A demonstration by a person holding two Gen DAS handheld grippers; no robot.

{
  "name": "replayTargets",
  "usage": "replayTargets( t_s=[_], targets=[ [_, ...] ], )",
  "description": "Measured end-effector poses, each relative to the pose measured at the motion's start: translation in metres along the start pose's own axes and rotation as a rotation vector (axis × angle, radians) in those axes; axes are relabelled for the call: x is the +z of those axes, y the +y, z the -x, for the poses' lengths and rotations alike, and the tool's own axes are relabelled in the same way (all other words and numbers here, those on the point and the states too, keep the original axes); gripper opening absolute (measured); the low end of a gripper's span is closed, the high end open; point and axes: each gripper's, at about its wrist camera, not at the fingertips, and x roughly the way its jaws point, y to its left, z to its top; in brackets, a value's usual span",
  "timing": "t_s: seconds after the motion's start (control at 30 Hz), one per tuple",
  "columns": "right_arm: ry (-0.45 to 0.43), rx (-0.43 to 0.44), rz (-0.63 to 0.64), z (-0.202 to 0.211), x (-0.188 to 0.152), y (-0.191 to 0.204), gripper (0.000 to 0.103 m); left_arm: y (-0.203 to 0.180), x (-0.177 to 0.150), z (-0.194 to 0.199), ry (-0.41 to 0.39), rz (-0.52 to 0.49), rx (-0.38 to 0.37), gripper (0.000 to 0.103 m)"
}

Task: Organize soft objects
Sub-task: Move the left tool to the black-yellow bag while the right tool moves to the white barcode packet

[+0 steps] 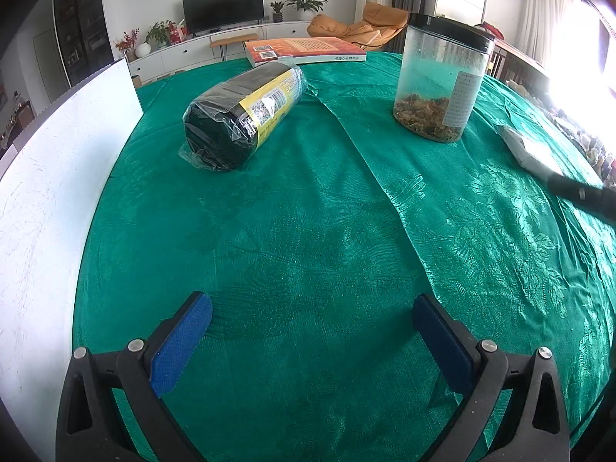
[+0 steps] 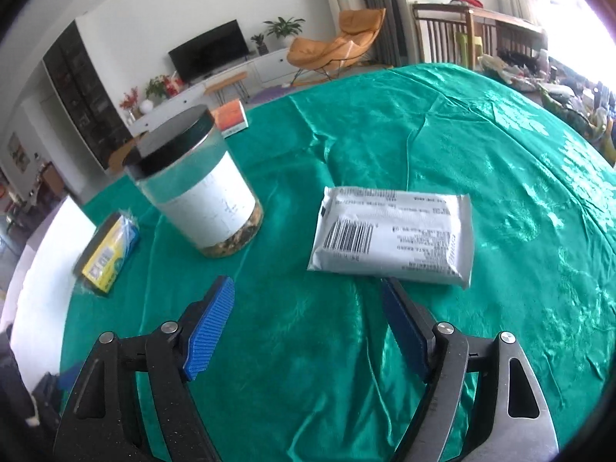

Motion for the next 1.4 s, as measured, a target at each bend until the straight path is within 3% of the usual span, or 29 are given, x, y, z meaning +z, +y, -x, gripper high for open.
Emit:
replayTargets(
  t_s=[0.1, 0.23, 0.33, 0.5, 1.03, 1.13, 1.3, 1.4],
  targets=[
    [0.025, -0.080, 0.108, 0.007, -0.034, 0.015, 0.081, 0.000, 0.000, 0.000, 0.000, 0.000, 0.000, 0.103],
    [0.042, -0.151, 0.128, 0.006, -0.057, 0.022, 0.081, 0.000, 0.000, 0.000, 0.000, 0.000, 0.000, 0.103],
    [0.058, -0.185, 0.120, -0.002, -0.049, 0.021, 0.083, 0.000, 0.000, 0.000, 0.000, 0.000, 0.000, 0.103],
    [0.086, -0.181, 0.063, -0.022, -0.024, 0.008, 0.097, 0.000, 0.000, 0.000, 0.000, 0.000, 0.000, 0.103],
    [0.085, -0.178, 0.064, -0.024, -0.022, 0.008, 0.097, -0.001, 0.004, -0.001, 0.027, 0.001, 0.009, 0.103],
    [0.085, -0.177, 0.064, -0.024, -0.022, 0.008, 0.098, -0.005, 0.026, -0.005, 0.171, -0.043, -0.011, 0.103],
    [0.085, -0.177, 0.063, -0.025, -0.022, 0.008, 0.098, -0.001, 0.094, 0.023, 0.045, -0.132, 0.099, 0.103],
    [0.086, -0.177, 0.065, -0.025, -0.022, 0.008, 0.097, 0.012, 0.130, 0.006, 0.075, -0.180, 0.129, 0.103]
  ],
)
